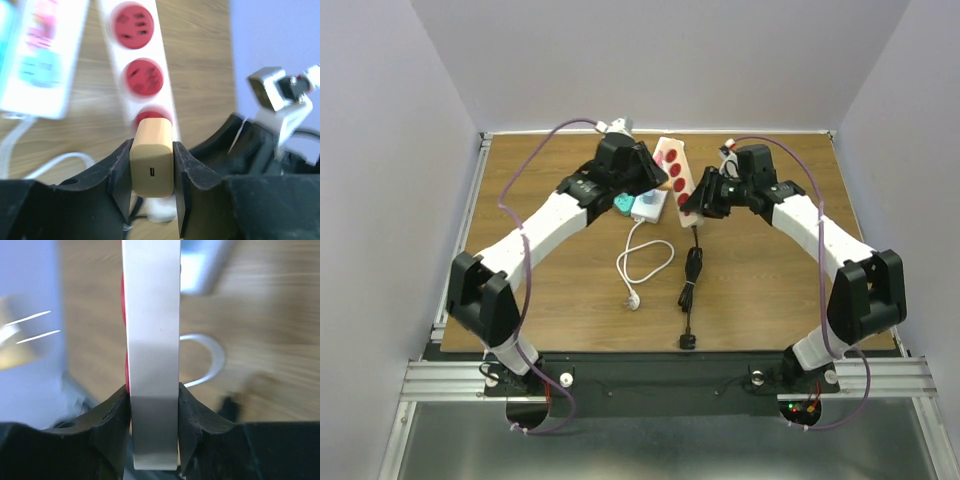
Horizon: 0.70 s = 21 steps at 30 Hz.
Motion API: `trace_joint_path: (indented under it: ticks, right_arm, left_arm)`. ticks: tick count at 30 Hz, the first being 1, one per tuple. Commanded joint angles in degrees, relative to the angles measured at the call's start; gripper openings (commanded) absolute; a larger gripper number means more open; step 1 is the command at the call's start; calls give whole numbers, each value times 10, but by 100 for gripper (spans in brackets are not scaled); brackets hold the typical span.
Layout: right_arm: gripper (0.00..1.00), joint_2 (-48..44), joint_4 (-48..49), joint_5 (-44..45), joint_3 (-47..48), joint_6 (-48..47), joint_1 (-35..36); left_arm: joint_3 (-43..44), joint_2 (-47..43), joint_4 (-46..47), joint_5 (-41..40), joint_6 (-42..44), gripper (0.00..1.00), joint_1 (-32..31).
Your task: Pull the plug off the socket
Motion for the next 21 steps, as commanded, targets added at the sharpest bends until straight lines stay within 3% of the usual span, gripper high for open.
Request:
trace_joint_path:
  ticks: [1,13,21]
  right_arm:
    - [1,59,-73,224,27,64,-75]
    - [0,79,-98,288,45,57,-79]
    - [0,136,-120,399,131,41,-191]
  left_arm:
    - [-3,-127,-61,-59,73,0,56]
    - [1,-138,-80,-70,103,0,78]
    - [-73,-191,-129,-69,157,0,238]
